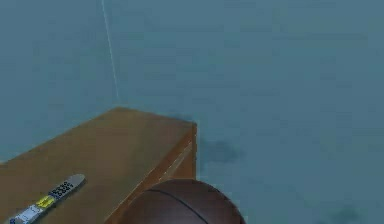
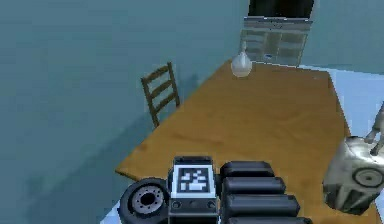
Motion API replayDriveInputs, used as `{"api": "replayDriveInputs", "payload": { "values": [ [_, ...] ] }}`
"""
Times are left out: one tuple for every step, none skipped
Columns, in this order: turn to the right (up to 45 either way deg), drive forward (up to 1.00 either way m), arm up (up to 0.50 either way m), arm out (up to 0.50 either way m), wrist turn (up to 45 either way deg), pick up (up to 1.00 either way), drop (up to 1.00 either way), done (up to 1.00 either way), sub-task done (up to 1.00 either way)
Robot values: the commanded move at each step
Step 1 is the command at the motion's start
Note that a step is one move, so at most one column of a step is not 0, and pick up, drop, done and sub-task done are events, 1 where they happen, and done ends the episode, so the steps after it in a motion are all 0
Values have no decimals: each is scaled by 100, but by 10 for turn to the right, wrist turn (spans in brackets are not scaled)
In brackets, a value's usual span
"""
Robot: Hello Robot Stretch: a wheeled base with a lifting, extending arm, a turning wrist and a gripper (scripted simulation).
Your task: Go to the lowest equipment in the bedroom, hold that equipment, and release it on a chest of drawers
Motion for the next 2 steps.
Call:
{"api": "replayDriveInputs", "payload": {
  "values": [
    [-450, 0, 0, 0, 0, 0, 0, 0, 0],
    [-450, 0, 0, 0, 0, 0, 0, 0, 0]
  ]
}}
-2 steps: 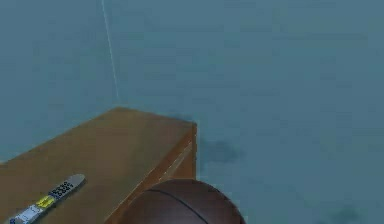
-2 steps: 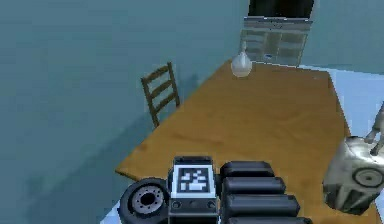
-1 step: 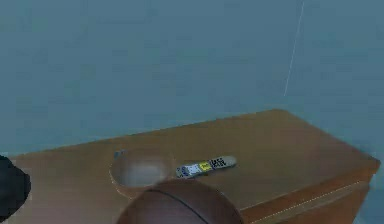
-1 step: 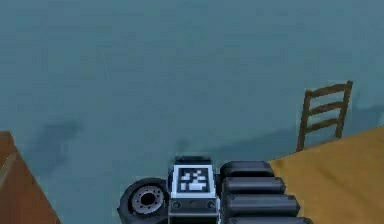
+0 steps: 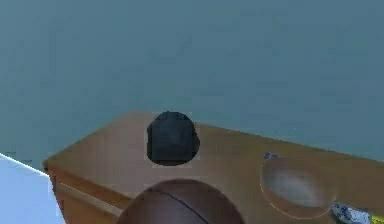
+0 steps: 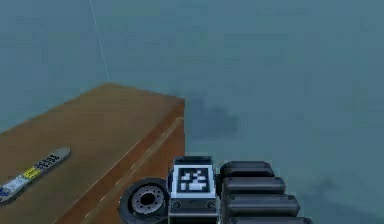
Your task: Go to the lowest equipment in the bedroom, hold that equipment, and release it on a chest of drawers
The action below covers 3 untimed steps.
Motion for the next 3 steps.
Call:
{"api": "replayDriveInputs", "payload": {
  "values": [
    [-330, 0, 0, 0, 0, 0, 0, 0, 0],
    [0, 0, 0, 32, 0, 0, 0, 0, 0],
    [0, 0, 0, 0, 390, 0, 0, 0, 0]
  ]
}}
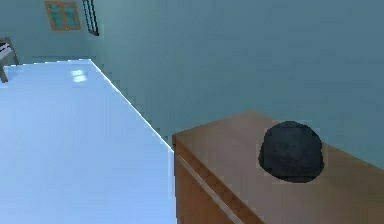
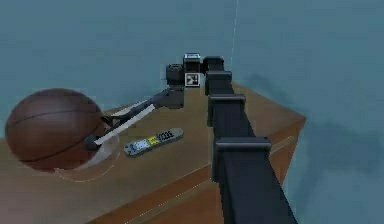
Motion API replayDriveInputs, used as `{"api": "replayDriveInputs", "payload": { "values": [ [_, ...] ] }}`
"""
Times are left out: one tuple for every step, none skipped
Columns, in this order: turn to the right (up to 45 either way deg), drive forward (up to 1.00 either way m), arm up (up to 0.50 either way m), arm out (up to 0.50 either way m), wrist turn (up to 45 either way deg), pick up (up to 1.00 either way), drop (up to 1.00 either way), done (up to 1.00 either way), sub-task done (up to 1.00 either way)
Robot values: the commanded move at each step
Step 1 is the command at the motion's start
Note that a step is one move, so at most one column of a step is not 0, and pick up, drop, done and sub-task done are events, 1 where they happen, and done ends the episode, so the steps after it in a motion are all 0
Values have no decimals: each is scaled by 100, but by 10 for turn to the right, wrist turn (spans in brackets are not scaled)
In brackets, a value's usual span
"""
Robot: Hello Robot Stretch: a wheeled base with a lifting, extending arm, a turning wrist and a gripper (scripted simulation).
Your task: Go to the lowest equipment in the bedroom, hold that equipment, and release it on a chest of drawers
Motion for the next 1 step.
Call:
{"api": "replayDriveInputs", "payload": {
  "values": [
    [0, 0, -12, 0, 0, 0, 0, 0, 0]
  ]
}}
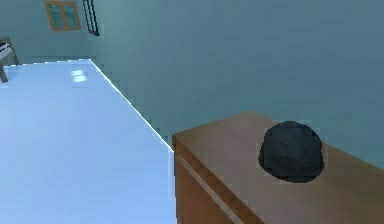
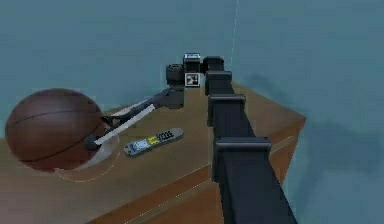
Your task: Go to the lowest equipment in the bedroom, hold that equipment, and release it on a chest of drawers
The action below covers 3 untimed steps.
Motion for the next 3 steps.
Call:
{"api": "replayDriveInputs", "payload": {
  "values": [
    [0, 0, 0, 0, 0, 0, 100, 0, 0],
    [0, 0, 0, -10, 0, 0, 0, 0, 0],
    [0, 0, 0, 0, 0, 0, 0, 100, 0]
  ]
}}
